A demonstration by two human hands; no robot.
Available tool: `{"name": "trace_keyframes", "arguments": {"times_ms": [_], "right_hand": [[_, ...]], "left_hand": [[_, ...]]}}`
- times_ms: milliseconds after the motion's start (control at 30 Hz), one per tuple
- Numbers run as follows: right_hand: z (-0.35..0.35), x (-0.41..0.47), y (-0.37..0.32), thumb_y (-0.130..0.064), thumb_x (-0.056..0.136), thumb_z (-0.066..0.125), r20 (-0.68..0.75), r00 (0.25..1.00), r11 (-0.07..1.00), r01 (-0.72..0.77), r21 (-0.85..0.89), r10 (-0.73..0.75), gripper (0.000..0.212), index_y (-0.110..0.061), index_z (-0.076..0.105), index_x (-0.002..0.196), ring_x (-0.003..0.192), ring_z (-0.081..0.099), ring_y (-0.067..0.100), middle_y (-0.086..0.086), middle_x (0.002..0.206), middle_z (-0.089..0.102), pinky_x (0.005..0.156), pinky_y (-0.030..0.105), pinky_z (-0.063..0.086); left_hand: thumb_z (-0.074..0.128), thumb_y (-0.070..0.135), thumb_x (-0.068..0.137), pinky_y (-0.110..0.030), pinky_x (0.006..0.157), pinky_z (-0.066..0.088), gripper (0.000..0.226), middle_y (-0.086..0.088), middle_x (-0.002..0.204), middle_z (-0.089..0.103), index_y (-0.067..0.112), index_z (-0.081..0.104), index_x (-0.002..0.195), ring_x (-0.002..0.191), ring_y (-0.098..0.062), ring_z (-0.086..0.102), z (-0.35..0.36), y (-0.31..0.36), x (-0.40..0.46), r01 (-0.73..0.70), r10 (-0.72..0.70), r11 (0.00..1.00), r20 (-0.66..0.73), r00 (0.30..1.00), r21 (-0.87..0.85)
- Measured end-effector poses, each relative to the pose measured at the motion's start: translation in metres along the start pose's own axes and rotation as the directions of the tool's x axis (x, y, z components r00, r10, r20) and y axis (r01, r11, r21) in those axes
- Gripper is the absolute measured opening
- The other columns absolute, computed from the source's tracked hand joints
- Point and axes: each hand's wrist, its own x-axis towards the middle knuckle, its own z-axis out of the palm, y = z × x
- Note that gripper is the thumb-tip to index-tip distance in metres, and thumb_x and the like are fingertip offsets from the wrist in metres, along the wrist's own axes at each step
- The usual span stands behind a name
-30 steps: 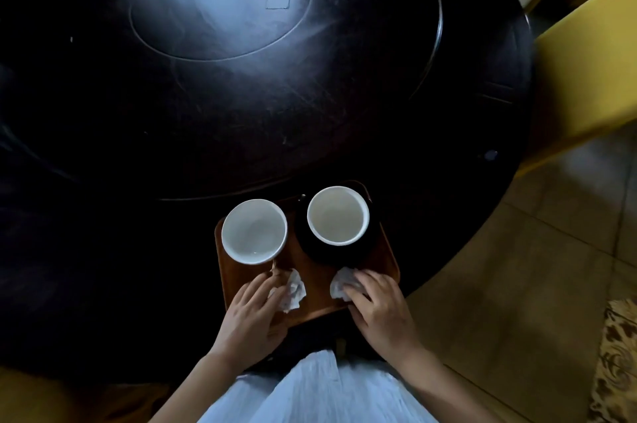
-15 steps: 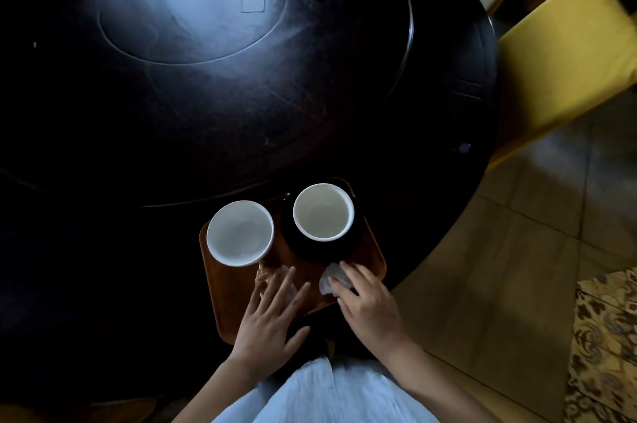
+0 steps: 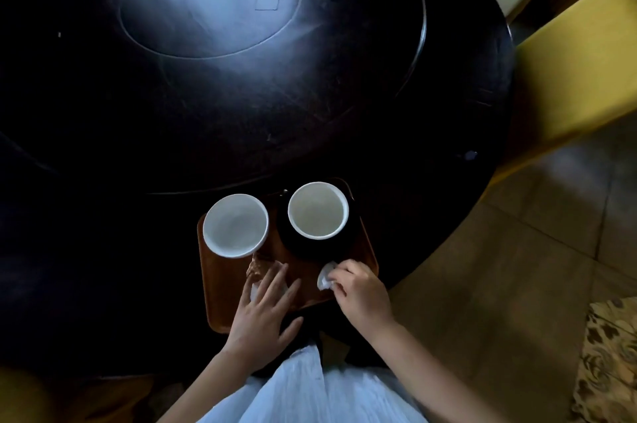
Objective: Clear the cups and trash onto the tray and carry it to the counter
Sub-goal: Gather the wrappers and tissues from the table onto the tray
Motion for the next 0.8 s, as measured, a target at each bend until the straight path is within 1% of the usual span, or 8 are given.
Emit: {"name": "trace_keyframes", "arguments": {"times_ms": [100, 200, 300, 400, 500, 600, 700, 800], "right_hand": [[-0.020, -0.001, 0.011, -0.010, 0.074, 0.068, -0.021, 1.000, 0.997, 0.014, 0.077, -0.012, 0.016, -0.021, 0.068, 0.086, 0.085, 0.063, 0.016, -0.005, 0.089, 0.067, 0.065, 0.023, 0.052], [-0.049, -0.002, 0.028, -0.007, 0.073, 0.069, -0.039, 0.998, 0.986, 0.048, 0.162, -0.042, 0.020, -0.019, 0.068, 0.088, 0.086, 0.063, 0.014, -0.003, 0.092, 0.067, 0.069, 0.024, 0.054], [-0.083, -0.003, 0.052, -0.005, 0.074, 0.069, -0.079, 0.995, 0.970, 0.075, 0.231, -0.058, 0.019, -0.015, 0.069, 0.091, 0.089, 0.062, 0.010, -0.001, 0.093, 0.068, 0.078, 0.017, 0.050], [-0.115, -0.002, 0.082, -0.005, 0.076, 0.071, -0.132, 0.990, 0.964, 0.078, 0.255, -0.045, 0.019, -0.012, 0.069, 0.093, 0.090, 0.062, 0.007, 0.000, 0.094, 0.068, 0.081, 0.017, 0.052], [-0.140, -0.001, 0.115, -0.005, 0.076, 0.071, -0.171, 0.985, 0.962, 0.041, 0.270, 0.006, 0.020, -0.012, 0.069, 0.094, 0.092, 0.057, -0.004, -0.007, 0.095, 0.063, 0.083, 0.008, 0.048], [-0.161, 0.005, 0.152, -0.002, 0.076, 0.070, -0.200, 0.975, 0.947, -0.029, 0.319, 0.097, 0.020, -0.011, 0.069, 0.094, 0.095, 0.053, -0.015, -0.010, 0.095, 0.060, 0.080, 0.000, 0.044], [-0.179, 0.015, 0.191, -0.003, 0.078, 0.069, -0.215, 0.956, 0.928, -0.113, 0.355, 0.199, 0.020, -0.015, 0.068, 0.094, 0.090, 0.059, -0.004, -0.008, 0.095, 0.063, 0.076, 0.011, 0.052], [-0.197, 0.034, 0.227, -0.005, 0.079, 0.067, -0.228, 0.935, 0.917, -0.178, 0.358, 0.271, 0.018, -0.015, 0.067, 0.094, 0.089, 0.062, 0.008, -0.002, 0.094, 0.066, 0.075, 0.022, 0.055]], "left_hand": [[0.028, 0.057, 0.088, -0.043, 0.112, 0.012, 0.059, -0.006, 0.145, 0.043, 0.023, 0.044, 0.134, 0.139, -0.018, 0.021, -0.006, 0.016, 0.002, 0.030, -0.037, 0.997, -0.094, 0.995, -0.071], [0.031, 0.049, 0.091, -0.034, 0.114, 0.016, 0.055, -0.008, 0.138, 0.050, 0.014, 0.051, 0.129, 0.135, -0.018, 0.030, -0.015, 0.046, 0.010, -0.022, -0.020, 0.985, -0.243, 0.970, -0.169], [0.040, 0.041, 0.091, -0.036, 0.108, 0.031, 0.046, -0.007, 0.131, 0.057, 0.011, 0.055, 0.123, 0.132, -0.017, 0.038, -0.023, 0.090, 0.029, -0.093, -0.008, 0.964, -0.374, 0.927, -0.250], [0.042, 0.035, 0.092, -0.038, 0.105, 0.037, 0.041, -0.005, 0.130, 0.058, 0.012, 0.055, 0.123, 0.131, -0.017, 0.042, -0.031, 0.137, 0.062, -0.127, -0.015, 0.943, -0.419, 0.908, -0.308], [0.034, 0.037, 0.095, -0.040, 0.107, 0.036, 0.044, -0.005, 0.135, 0.054, 0.014, 0.050, 0.129, 0.134, -0.016, 0.037, -0.037, 0.175, 0.106, -0.058, -0.091, 0.931, -0.385, 0.918, -0.359], [0.029, 0.044, 0.093, -0.038, 0.116, 0.019, 0.054, -0.003, 0.152, 0.027, 0.020, 0.031, 0.142, 0.143, -0.016, 0.014, -0.036, 0.194, 0.154, 0.054, -0.172, 0.928, -0.295, 0.940, -0.368], [0.019, 0.049, 0.089, -0.038, 0.117, 0.000, 0.062, 0.001, 0.157, 0.001, 0.028, 0.011, 0.147, 0.143, -0.012, -0.010, -0.032, 0.200, 0.201, 0.174, -0.255, 0.920, -0.201, 0.946, -0.351], [0.012, 0.054, 0.087, -0.043, 0.116, -0.002, 0.065, -0.001, 0.158, -0.002, 0.029, 0.006, 0.147, 0.142, -0.015, -0.012, -0.018, 0.200, 0.231, 0.317, -0.359, 0.917, -0.155, 0.920, -0.242]]}}
